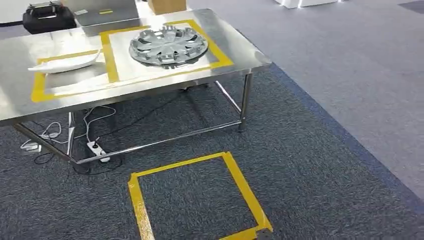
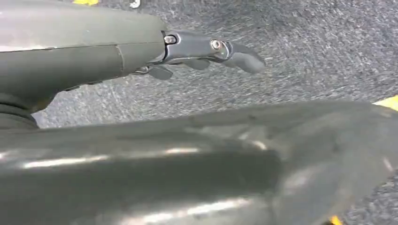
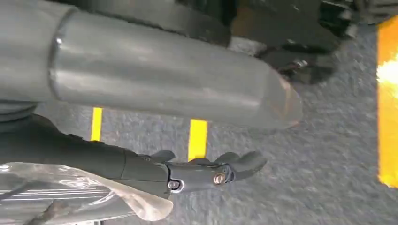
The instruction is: Take the parts from the cabinet and place them on the table.
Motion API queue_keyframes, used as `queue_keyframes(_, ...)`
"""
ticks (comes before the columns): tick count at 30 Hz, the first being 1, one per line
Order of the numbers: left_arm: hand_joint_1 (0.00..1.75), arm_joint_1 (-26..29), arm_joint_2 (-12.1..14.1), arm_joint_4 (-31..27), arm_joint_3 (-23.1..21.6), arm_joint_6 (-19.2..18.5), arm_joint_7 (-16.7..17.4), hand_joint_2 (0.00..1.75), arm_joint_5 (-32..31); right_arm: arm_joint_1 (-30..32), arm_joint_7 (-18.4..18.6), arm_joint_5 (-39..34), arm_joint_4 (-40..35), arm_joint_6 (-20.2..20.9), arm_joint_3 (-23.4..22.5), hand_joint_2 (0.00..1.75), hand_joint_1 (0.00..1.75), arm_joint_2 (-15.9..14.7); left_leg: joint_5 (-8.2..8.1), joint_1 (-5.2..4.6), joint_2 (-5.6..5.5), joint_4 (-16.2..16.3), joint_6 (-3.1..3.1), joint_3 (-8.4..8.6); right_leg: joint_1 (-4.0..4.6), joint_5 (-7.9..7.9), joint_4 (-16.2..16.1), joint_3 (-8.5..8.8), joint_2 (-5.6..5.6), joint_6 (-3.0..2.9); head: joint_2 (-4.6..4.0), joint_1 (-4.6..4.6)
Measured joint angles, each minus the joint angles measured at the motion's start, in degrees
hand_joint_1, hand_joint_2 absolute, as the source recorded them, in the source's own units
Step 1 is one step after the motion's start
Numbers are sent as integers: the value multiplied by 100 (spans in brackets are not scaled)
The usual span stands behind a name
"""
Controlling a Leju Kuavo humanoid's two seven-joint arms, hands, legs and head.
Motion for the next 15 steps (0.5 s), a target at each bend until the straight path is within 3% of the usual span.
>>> queue_keyframes(1, 0, 0, 4, 0, 0, 2, -2, 0, -2, 2, 2, 0, 2, 5, 0, 0, 0, 0, -124, -1, -5, 332, 4, -59, 12, 37, 8, -53, 51, 4, 0, 4)
queue_keyframes(2, 0, -2, 4, 0, -2, 7, -2, 0, -4, 10, 11, 0, 4, 9, 0, 0, 0, 0, -109, -1, -7, 467, 19, -35, 22, 70, 17, -98, 113, 8, 0, 2)
queue_keyframes(3, 0, -1, 4, 0, -11, 15, -4, 0, -13, 13, 29, 0, 7, 9, 0, 0, 0, -2, 36, -2, -13, 320, 50, 128, 32, 105, 30, -96, 177, 10, 0, 7)
queue_keyframes(4, 0, -1, 4, 0, -18, 22, -11, 0, -15, 16, 50, 6, 9, 11, 0, 0, 0, -4, 234, -9, -38, -41, 89, 372, 47, 126, 44, -129, 241, 14, 0, 4)
queue_keyframes(5, 0, -1, 4, 0, -24, 39, -22, 0, -20, 17, 61, 9, 9, 15, 0, 0, 0, -2, 482, -21, -143, -565, 150, 683, 61, 147, 64, -135, 310, 16, 0, 4)
queue_keyframes(6, 0, 0, 9, 0, -28, 50, -24, 0, -28, 20, 72, 18, 11, 18, 0, 0, 0, 9, 660, -33, -425, -1021, 229, 918, 50, 151, 84, -160, 356, 23, 0, 9)
queue_keyframes(7, 0, 14, 20, 0, -28, 57, -24, 0, -39, 15, 85, 24, 22, 26, 0, 0, 0, 20, 594, -4, -674, -1134, 300, 1006, 65, 167, 120, -279, 398, 49, 0, 26)
queue_keyframes(8, 0, 45, -2, 0, -33, 72, -26, 0, -66, -16, 101, 35, 22, 26, 0, 0, 0, 17, 637, -14, -626, -1195, 260, 1004, 23, 201, 136, -277, 497, 92, 0, 13)
queue_keyframes(10, 0, 54, 0, 0, -42, 77, -22, 0, -72, -14, 105, 44, 22, 44, 2, 0, 0, 22, 634, -63, -481, -1211, 267, 985, -21, 250, 126, -332, 638, 169, 0, -22)
queue_keyframes(11, 0, 37, -15, 0, -50, 81, -26, 0, -81, -2, 114, 44, 24, 44, 0, 0, 0, 18, 630, -28, -385, -1380, 281, 1048, 20, 266, 120, -357, 701, 206, 0, -26)
queue_keyframes(12, 0, 0, -18, 0, -57, 83, -26, 0, -83, 14, 116, 46, 24, 44, 0, 0, 0, 11, 607, 18, -298, -1539, 284, 1102, 11, 183, 198, -469, 573, 199, 0, -22)
queue_keyframes(13, 0, -14, -31, 0, -61, 81, -28, 0, -87, 12, 133, 50, 26, 46, 0, 0, 0, 9, 643, 18, -259, -1607, 318, 1096, 27, -3, 430, -578, 322, 244, 0, 51)
queue_keyframes(14, 0, -1, -37, 0, -72, 79, -28, 0, -92, -6, 146, 50, 26, 44, 0, 0, 0, 7, 662, 25, -165, -1601, 333, 1080, 12, -226, 863, -783, 188, 280, 0, 74)
queue_keyframes(15, 0, 17, -37, 0, -81, 77, -24, 0, -94, -17, 175, 50, 26, 48, 0, 0, 0, 7, 662, 28, -66, -1594, 333, 1067, -5, -426, 1350, -1008, 126, 322, 0, 76)
